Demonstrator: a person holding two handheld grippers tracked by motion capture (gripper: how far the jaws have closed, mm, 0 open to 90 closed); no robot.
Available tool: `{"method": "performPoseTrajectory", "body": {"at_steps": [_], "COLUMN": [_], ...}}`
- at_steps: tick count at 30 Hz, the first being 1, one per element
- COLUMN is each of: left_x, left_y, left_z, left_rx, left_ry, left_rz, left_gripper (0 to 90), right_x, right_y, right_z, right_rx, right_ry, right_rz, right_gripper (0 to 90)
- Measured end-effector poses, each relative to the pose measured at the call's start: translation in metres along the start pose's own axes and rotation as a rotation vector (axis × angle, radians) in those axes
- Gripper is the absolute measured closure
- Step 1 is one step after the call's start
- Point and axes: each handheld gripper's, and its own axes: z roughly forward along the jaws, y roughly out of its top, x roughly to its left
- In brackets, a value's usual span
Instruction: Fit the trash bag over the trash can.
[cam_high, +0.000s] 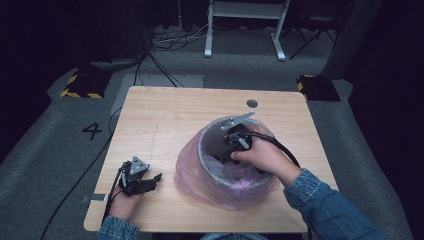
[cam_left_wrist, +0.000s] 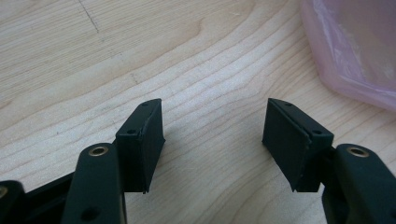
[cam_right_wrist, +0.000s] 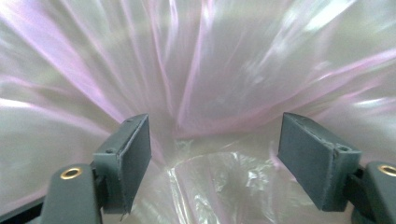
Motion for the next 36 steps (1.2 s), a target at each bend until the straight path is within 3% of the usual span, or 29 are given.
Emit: {"method": "performPoseTrajectory", "body": {"at_steps": [5, 9, 12, 15, 20, 25, 30, 36], "left_x": [0.000, 0.000, -0.001, -0.001, -0.001, 0.000, 0.000, 0.000], "left_y": [0.000, 0.000, 0.001, 0.001, 0.001, 0.001, 0.001, 0.001], "left_z": [0.000, 0.000, 0.001, 0.001, 0.001, 0.001, 0.001, 0.001], "left_rx": [0.001, 0.001, -0.001, -0.001, 0.000, 0.000, 0.000, 0.000], "left_ry": [0.000, 0.001, 0.000, 0.001, 0.000, 0.000, -0.001, 0.000], "left_rz": [-0.001, -0.002, -0.004, -0.005, -0.004, -0.004, -0.004, -0.003], "left_gripper": [38.1, 37.9, 37.7, 37.7, 37.7, 37.7, 37.6, 37.6], "right_x": [-0.003, 0.003, 0.012, 0.022, 0.031, 0.031, 0.027, 0.025], "right_y": [0.005, 0.008, 0.009, 0.008, 0.003, -0.001, -0.005, -0.010], "right_z": [-0.024, -0.038, -0.044, -0.044, -0.030, -0.009, 0.006, 0.022], "right_rx": [-0.124, -0.214, -0.242, -0.234, -0.163, -0.082, -0.031, 0.040], "right_ry": [0.008, 0.078, 0.114, 0.153, 0.178, 0.134, 0.117, 0.089], "right_rz": [0.016, -0.009, -0.052, -0.104, -0.136, -0.159, -0.138, -0.157], "right_gripper": [27.0, 28.8, 29.6, 29.7, 28.0, 27.0, 25.1, 24.7]}}
